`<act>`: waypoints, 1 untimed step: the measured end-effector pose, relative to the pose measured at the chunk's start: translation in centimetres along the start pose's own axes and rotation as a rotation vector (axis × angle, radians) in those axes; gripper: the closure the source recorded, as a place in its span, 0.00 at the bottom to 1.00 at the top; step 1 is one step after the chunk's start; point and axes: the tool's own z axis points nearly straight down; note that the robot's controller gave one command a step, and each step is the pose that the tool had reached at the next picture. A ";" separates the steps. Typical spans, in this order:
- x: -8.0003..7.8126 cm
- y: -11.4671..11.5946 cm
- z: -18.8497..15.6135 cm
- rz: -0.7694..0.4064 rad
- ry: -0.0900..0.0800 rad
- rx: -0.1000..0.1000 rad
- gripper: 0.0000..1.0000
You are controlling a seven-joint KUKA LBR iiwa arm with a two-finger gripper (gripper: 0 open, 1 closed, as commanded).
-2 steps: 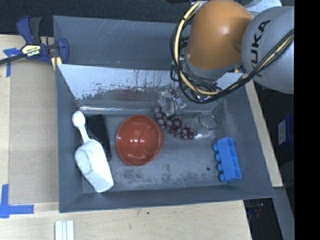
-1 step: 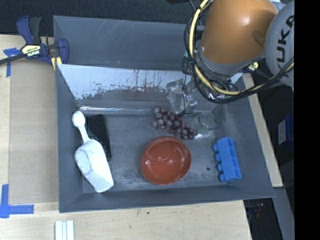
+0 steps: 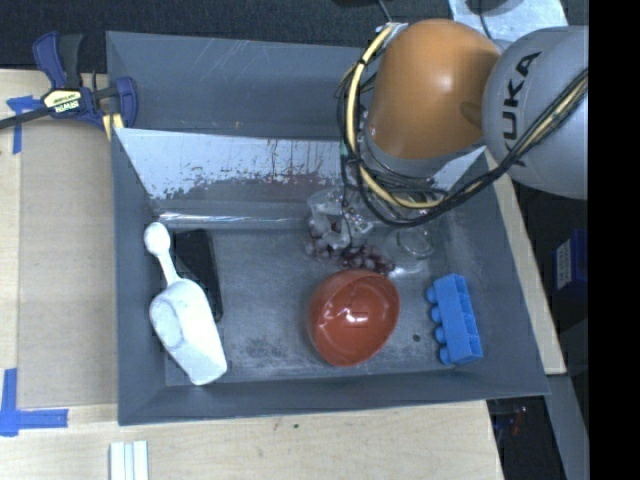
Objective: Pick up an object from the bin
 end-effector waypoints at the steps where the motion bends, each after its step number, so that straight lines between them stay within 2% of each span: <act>1: 0.0 0.1 4.3 0.005 0.005 -0.004 1.00</act>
Offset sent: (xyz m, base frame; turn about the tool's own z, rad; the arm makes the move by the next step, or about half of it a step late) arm 0.0162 -0.0192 -0.0690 -0.2830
